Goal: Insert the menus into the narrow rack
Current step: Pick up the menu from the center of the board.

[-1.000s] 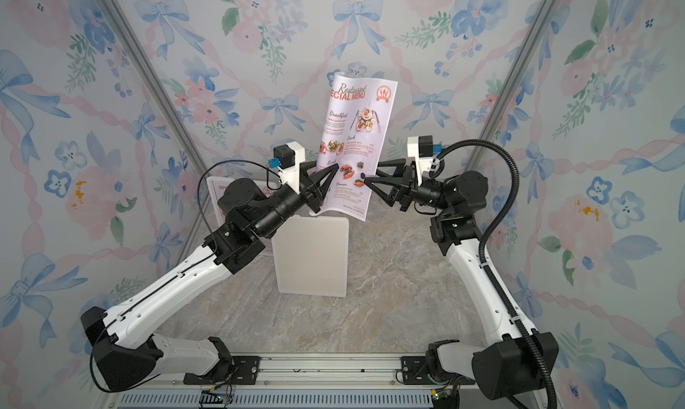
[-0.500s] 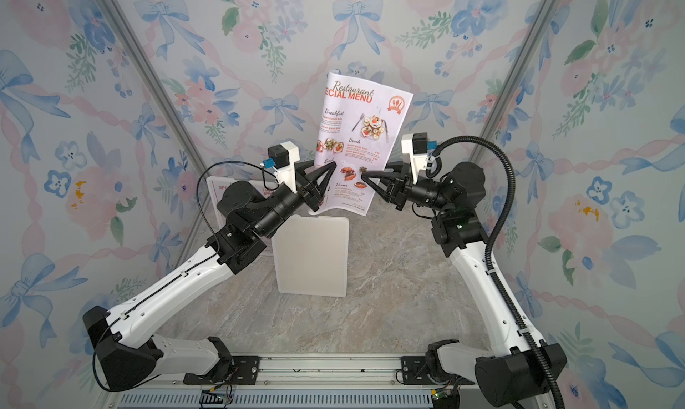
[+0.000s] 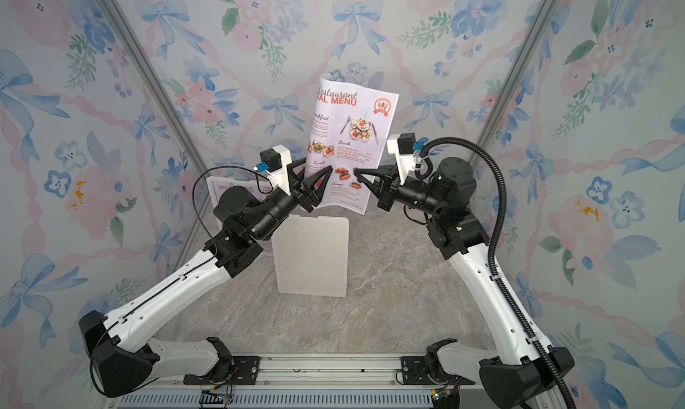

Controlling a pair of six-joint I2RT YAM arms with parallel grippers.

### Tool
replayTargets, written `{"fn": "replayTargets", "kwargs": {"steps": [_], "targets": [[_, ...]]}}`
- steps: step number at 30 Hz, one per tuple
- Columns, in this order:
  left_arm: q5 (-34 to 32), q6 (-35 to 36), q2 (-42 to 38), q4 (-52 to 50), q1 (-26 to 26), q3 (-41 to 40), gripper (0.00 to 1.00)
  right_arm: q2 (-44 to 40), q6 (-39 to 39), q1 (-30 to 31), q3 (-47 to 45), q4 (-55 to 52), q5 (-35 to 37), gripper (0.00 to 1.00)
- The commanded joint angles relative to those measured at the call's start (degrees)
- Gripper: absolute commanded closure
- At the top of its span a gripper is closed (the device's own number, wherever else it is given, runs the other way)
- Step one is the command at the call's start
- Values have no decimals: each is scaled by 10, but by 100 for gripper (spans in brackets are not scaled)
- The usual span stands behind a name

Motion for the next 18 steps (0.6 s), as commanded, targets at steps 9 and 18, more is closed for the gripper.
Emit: {"fn": "replayTargets", "kwargs": {"steps": [9, 18], "targets": [[38, 43, -58, 43, 66, -57, 2, -32, -405, 117, 108, -236, 141, 100], [133, 29, -37, 43, 103, -36, 2, -14, -452, 119, 147, -282, 172, 100]]}}
